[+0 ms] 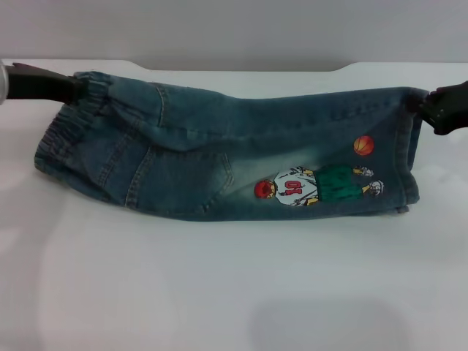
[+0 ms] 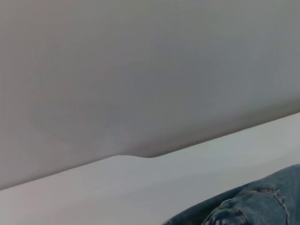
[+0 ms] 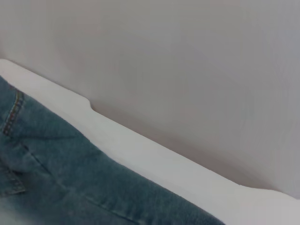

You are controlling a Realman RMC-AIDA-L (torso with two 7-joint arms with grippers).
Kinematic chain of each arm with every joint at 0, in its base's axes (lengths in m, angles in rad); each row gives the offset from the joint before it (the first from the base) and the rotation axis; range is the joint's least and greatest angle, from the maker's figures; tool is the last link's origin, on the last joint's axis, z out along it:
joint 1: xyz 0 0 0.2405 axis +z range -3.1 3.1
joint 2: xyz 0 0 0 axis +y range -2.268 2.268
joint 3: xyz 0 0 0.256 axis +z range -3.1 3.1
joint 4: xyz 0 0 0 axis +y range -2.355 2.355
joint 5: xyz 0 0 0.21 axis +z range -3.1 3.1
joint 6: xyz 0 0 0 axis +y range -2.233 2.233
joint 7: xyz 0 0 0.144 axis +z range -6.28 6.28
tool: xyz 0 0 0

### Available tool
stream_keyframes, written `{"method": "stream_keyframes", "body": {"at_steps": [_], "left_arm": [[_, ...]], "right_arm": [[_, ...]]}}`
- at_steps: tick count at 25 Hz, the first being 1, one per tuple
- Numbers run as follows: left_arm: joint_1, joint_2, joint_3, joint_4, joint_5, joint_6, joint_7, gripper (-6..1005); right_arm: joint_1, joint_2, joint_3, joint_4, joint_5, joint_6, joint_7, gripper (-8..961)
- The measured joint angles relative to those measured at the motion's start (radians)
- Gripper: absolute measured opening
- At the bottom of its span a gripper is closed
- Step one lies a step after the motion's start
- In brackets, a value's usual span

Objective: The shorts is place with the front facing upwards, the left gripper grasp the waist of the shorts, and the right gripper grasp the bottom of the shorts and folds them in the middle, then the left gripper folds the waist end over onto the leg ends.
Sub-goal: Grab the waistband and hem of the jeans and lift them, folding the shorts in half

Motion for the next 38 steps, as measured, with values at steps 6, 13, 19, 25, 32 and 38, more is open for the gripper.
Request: {"method": "stream_keyframes", "body": {"at_steps": [6, 13, 19, 25, 32, 38], "left_arm": [[0.001, 0.000, 0.021, -0.013, -0.009, -0.027, 0.000, 96], [-0.006, 0.001, 0.034, -0.029, -0.017, -0.050, 0.000, 103], [-0.005, -0.001, 0.041, -0.043, -0.017, -0.080, -0.014, 109], [0.001, 0.000, 0.043, -0.044, -0.017, -0.089, -0.028, 252], [0.004, 0.001, 0.042, -0.037, -0.017, -0.087, -0.037, 630], [0.005, 0.005, 0.035, -0.021, -0.011, -0.058, -0.038, 804]], "right_arm": [[0.014, 0.001, -0.009, 0.041, 0.000, 0.052, 0.006, 140], [0.026, 0.001, -0.065, 0.066, -0.010, 0.104, 0.000, 154], [0.023, 0.003, -0.096, 0.066, -0.011, 0.156, 0.001, 228], [0.017, 0.005, -0.094, 0.062, -0.005, 0.173, 0.001, 389], [0.013, 0.007, -0.093, 0.056, -0.002, 0.183, 0.006, 478], [0.002, 0.008, -0.087, 0.054, 0.020, 0.185, 0.006, 504]]}}
